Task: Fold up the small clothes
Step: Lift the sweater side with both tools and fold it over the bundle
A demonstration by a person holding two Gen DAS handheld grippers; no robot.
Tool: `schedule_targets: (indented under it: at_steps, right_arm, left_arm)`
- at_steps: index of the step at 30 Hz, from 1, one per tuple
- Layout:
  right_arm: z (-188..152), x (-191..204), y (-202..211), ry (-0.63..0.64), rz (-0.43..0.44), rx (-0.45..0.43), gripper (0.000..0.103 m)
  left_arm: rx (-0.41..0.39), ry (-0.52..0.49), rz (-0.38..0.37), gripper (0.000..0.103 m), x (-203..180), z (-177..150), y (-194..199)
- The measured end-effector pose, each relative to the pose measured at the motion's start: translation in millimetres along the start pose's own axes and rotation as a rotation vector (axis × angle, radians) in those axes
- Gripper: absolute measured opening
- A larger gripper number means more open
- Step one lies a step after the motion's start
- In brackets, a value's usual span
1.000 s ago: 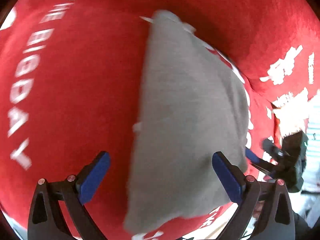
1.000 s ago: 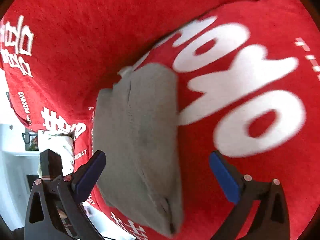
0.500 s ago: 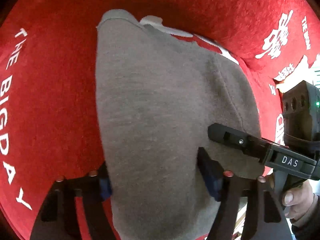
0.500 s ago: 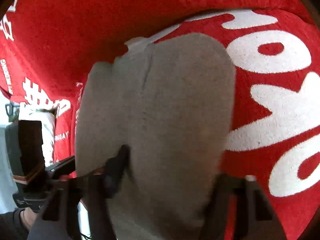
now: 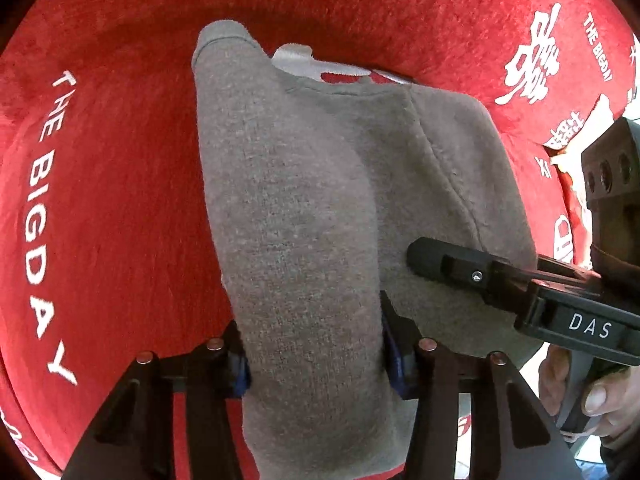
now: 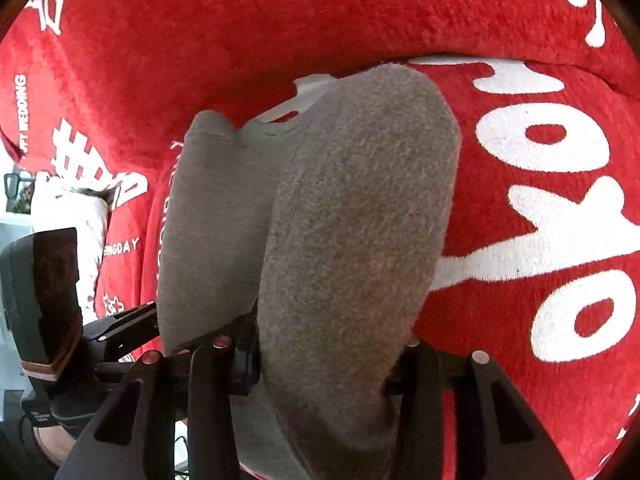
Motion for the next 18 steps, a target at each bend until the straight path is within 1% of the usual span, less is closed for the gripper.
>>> schedule_targets:
  at_steps: [18]
  right_arm:
    - [-43, 23, -1, 0.023, -0.017, 0.038, 0.045]
  left_arm:
    - [0.013, 0.029, 0.011, 0.051, 4, -53, 22]
Point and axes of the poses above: each gripper's, at about its wrist camera, not at the fingertips, and y roughly against the way its jaws point, x to its left, z to its top, the point moved 10 cm from there along -y, roughly the way its jaws point, and after that the axes turned 9 degrees about -y, right-handed, at the moved point
